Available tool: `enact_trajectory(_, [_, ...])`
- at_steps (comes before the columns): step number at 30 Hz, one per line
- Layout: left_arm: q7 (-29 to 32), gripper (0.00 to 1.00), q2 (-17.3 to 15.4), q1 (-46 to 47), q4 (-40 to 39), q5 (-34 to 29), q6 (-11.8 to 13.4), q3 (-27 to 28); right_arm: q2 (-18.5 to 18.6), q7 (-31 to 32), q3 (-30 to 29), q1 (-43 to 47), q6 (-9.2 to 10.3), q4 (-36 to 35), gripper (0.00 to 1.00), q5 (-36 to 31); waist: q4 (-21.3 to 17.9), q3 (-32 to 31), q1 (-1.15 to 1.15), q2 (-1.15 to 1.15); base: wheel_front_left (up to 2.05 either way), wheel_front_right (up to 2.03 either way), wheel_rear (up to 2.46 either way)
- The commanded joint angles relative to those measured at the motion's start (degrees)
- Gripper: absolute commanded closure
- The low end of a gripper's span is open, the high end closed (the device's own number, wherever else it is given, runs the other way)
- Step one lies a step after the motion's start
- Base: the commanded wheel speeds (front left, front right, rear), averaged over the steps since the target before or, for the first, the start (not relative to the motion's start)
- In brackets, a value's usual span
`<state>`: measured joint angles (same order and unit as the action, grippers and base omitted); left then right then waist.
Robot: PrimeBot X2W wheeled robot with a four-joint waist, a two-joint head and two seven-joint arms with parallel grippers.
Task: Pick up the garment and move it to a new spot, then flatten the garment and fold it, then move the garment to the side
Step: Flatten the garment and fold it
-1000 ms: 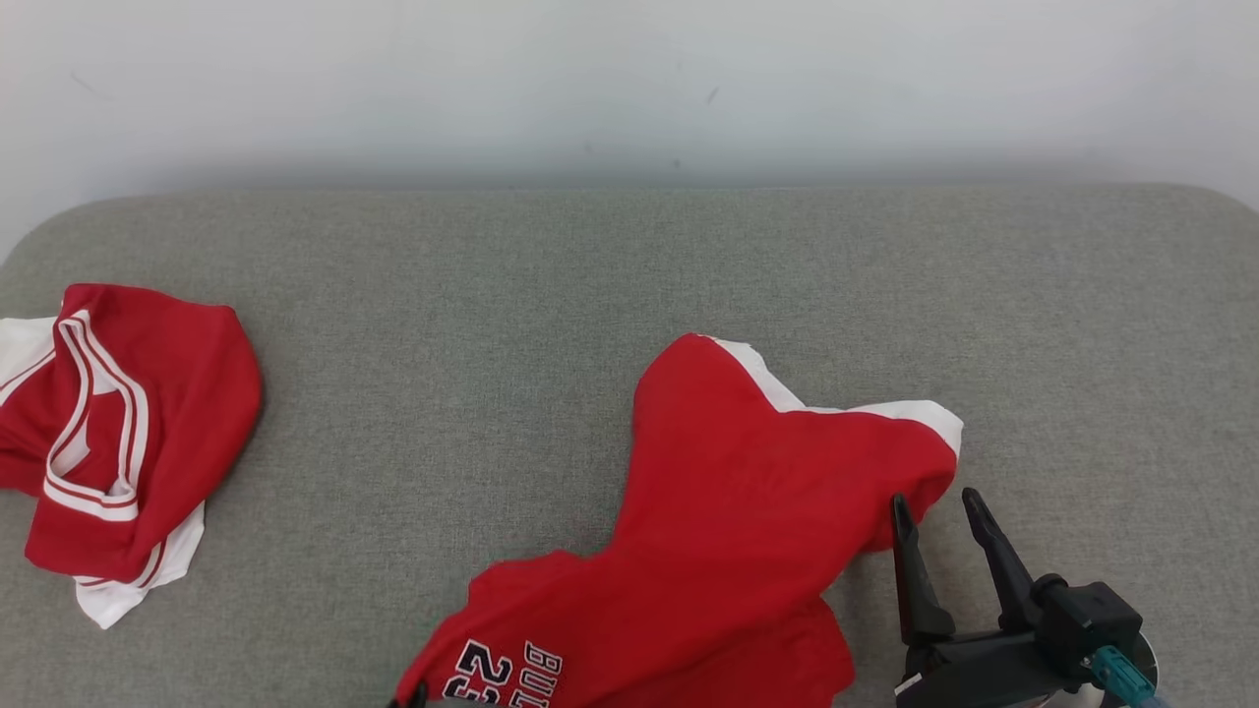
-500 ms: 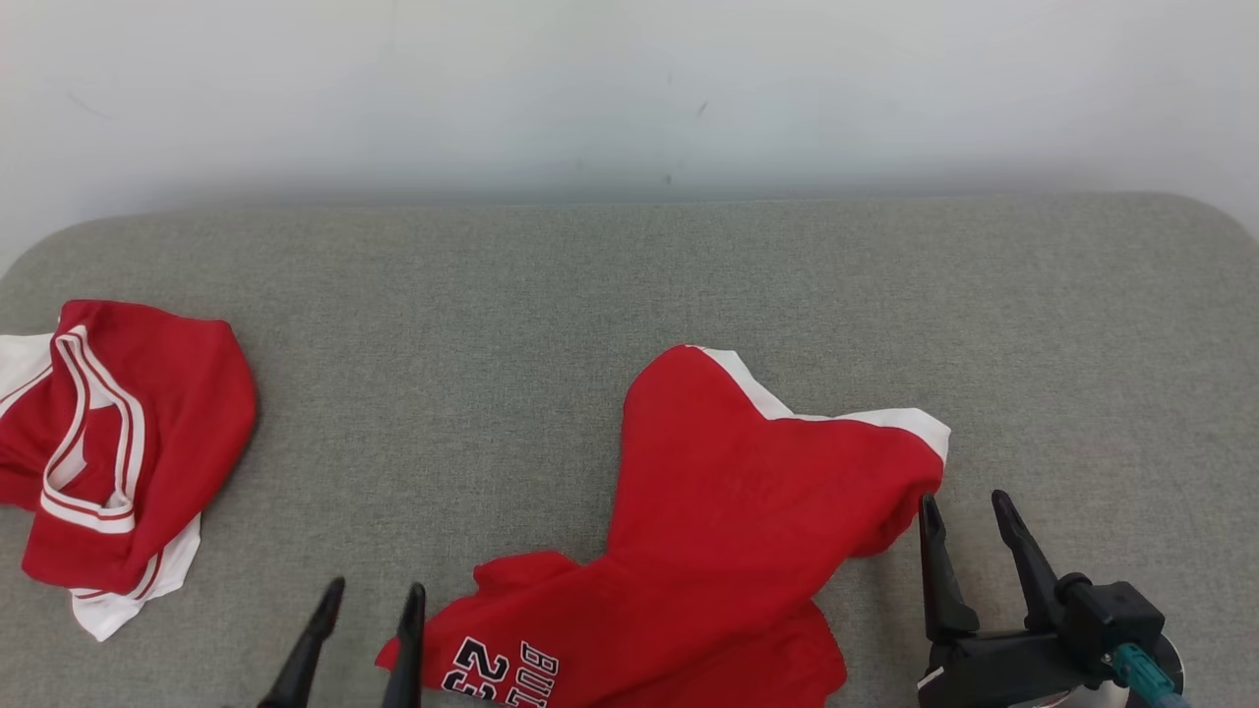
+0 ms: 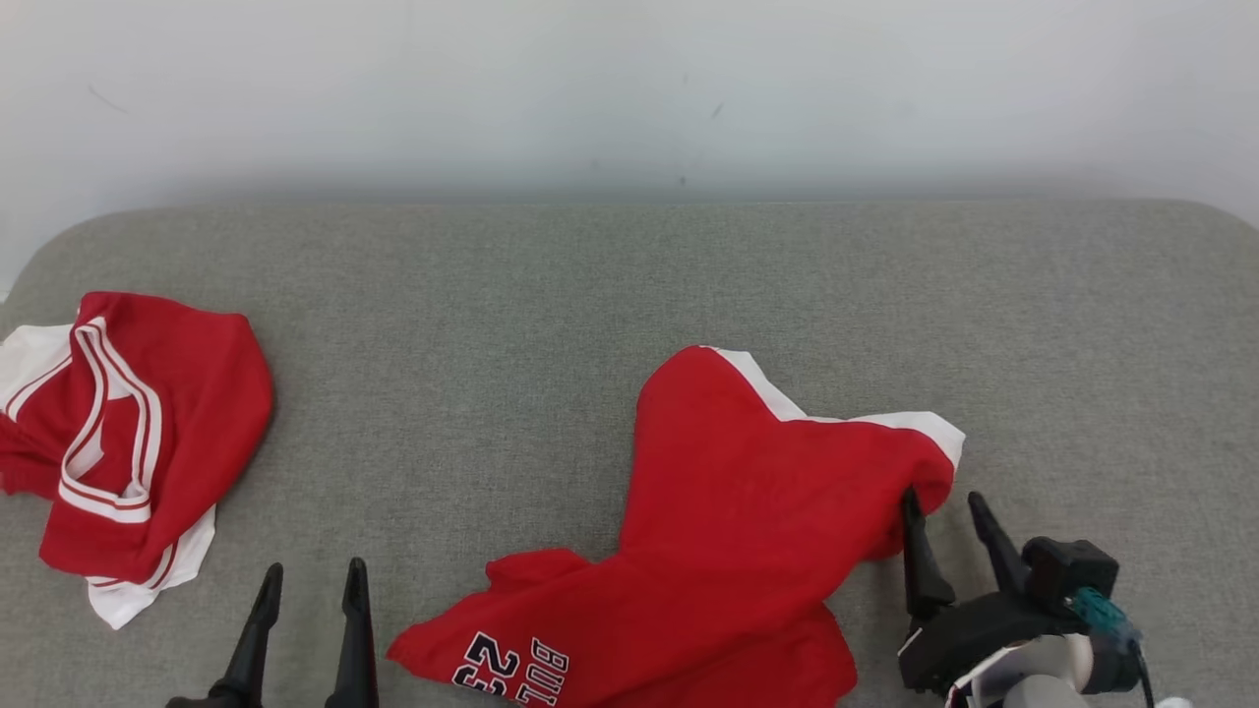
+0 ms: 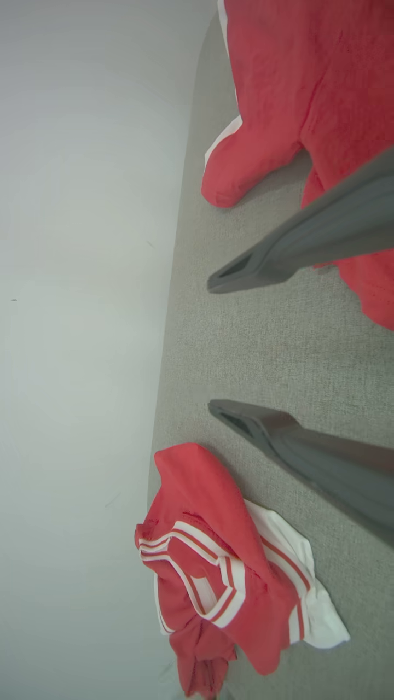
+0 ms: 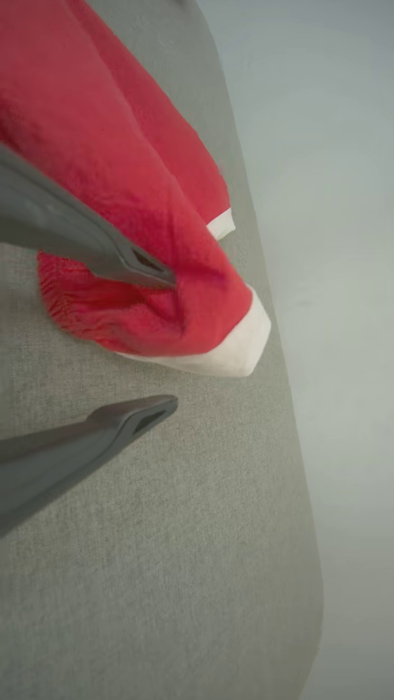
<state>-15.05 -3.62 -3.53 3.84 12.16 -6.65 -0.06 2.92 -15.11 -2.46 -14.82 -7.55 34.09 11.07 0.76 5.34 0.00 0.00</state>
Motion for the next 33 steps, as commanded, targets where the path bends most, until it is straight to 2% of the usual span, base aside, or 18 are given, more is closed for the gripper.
enact_trajectory(1, [-0.13,0.00,0.34,0.07,0.13,-1.01,-0.35,-0.03,-0.08,0.01,0.64,-2.01,0.13,2.61,0.00,1.16,0.56,0.05,0.00,0.00,0.00,0.00,0.00])
enact_trajectory(2, [-0.13,0.00,0.34,0.07,0.13,-1.01,-0.35,-0.03,-0.08,0.01,0.64,-2.01,0.13,2.61,0.00,1.16,0.56,0.05,0.00,0.00,0.00,0.00,0.00])
enact_trajectory(6, [-0.13,0.00,0.58,-1.09,0.09,-1.36,-0.53,-0.47,-0.06,0.77,2.15,-5.52,0.13,10.64,0.00,2.29,1.59,0.10,0.00,0.00,0.00,0.00,0.00])
enact_trajectory(7, [-0.12,0.00,0.62,-1.06,0.12,-1.30,-0.58,-0.39,-0.08,0.89,2.80,-6.54,0.13,12.21,0.52,2.88,1.81,0.12,0.00,0.00,0.00,0.00,0.00])
enact_trajectory(9, [-0.12,0.00,0.72,-1.21,0.22,-1.22,-0.65,-0.37,-0.03,0.79,3.77,-8.39,0.13,14.68,1.00,3.61,2.22,0.11,0.00,0.00,0.00,0.00,0.00])
enact_trajectory(14, [-0.12,0.00,0.76,-1.48,0.20,-0.18,-0.74,-0.48,1.54,0.15,4.99,-11.07,0.13,17.66,1.00,4.41,2.65,0.09,0.00,0.00,0.00,0.00,0.00])
enact_trajectory(25, [-0.12,0.00,0.76,0.15,0.75,0.52,0.36,-1.94,7.08,-0.04,6.66,-20.73,0.13,13.05,1.00,0.33,3.20,0.54,0.00,0.00,0.00,0.00,0.00])
enact_trajectory(33, [-0.13,0.00,0.77,1.56,2.23,2.15,0.82,-4.73,9.98,6.54,10.16,-30.13,0.13,14.15,1.00,-2.87,6.81,1.75,0.00,0.00,0.00,0.00,0.00])
